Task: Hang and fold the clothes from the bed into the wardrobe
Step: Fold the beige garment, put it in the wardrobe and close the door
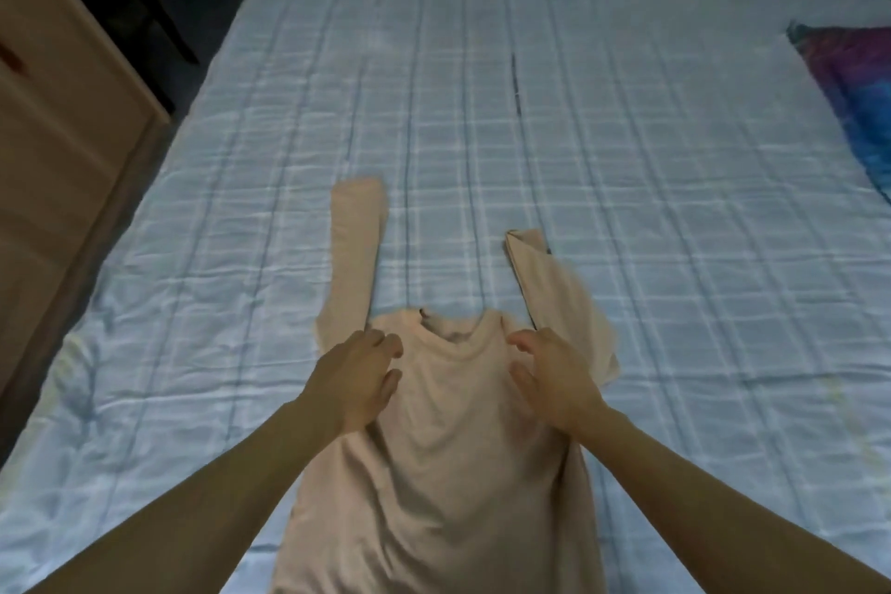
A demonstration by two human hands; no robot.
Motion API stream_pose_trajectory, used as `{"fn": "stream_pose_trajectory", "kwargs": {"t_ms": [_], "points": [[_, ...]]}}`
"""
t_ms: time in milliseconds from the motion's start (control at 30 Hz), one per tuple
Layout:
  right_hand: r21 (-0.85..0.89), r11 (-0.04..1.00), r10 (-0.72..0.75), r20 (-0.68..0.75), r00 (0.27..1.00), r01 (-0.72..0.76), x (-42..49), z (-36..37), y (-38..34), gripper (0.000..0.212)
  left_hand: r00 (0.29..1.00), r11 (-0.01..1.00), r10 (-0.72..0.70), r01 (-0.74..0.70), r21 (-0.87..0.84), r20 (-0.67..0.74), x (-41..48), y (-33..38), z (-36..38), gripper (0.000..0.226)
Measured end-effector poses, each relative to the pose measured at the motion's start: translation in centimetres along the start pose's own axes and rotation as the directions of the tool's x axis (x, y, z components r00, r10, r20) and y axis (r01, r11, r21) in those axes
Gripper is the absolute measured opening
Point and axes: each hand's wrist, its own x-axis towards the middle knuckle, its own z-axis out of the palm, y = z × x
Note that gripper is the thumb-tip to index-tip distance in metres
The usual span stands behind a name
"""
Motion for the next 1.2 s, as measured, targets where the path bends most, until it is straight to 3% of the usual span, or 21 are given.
{"fn": "stream_pose_trajectory", "kwargs": {"t_ms": [133,200,300,367,433,500,600,733,833,1033,1200], "points": [[-0.130,0.990,-0.054,0.038,0.998,0.059,4.5,2.2,1.7,0.030,0.998,1.000,-0.019,0.019,0.006,0.053,4.8,-0.7,2.3,0.032],[-0.234,0.968,-0.062,0.120,0.991,0.089,6.7,3.0,2.3,0.041,0.995,0.998,-0.001,-0.006,0.069,0.104,7.1,-1.0,3.5,0.045],[-0.189,0.981,-0.020,0.119,0.993,0.043,9.1,4.2,3.1,0.061,0.984,0.985,-0.009,-0.022,0.173,0.178,10.1,-1.8,4.9,0.069],[-0.162,0.987,0.031,0.092,0.995,-0.016,9.9,4.8,3.4,0.056,0.978,0.977,-0.025,-0.020,0.213,0.207,11.4,-2.4,5.9,0.073],[-0.110,0.990,0.097,0.061,0.993,-0.090,10.4,5.1,3.6,0.038,0.978,0.970,-0.055,0.004,0.244,0.203,12.4,-2.6,6.7,0.065],[-0.042,0.990,0.136,0.064,0.989,-0.134,10.5,5.0,3.6,0.025,0.986,0.968,-0.061,0.020,0.251,0.156,13.4,-2.6,6.7,0.042],[-0.020,0.995,0.094,0.062,0.994,-0.093,10.1,4.0,3.4,0.009,0.989,0.975,-0.023,-0.010,0.220,0.148,13.4,-2.6,5.3,0.024],[0.102,0.995,0.017,-0.021,1.000,-0.015,9.2,1.4,2.2,0.032,0.997,0.998,0.060,-0.061,0.027,0.049,11.0,-2.5,1.7,0.013],[0.171,0.985,-0.022,-0.103,0.994,0.039,8.1,-1.6,0.8,0.031,0.997,0.992,0.072,-0.074,-0.101,-0.023,8.7,-1.9,-2.3,0.008],[0.219,0.954,-0.158,-0.215,0.964,0.205,5.1,-9.6,-5.2,0.020,0.982,0.992,0.081,-0.095,-0.081,-0.168,3.7,-0.5,-12.4,0.008],[0.157,0.925,-0.252,-0.430,0.867,0.347,1.0,-19.6,-13.1,0.012,0.921,0.991,0.113,-0.131,-0.024,-0.372,-0.6,1.9,-24.6,0.006]]}}
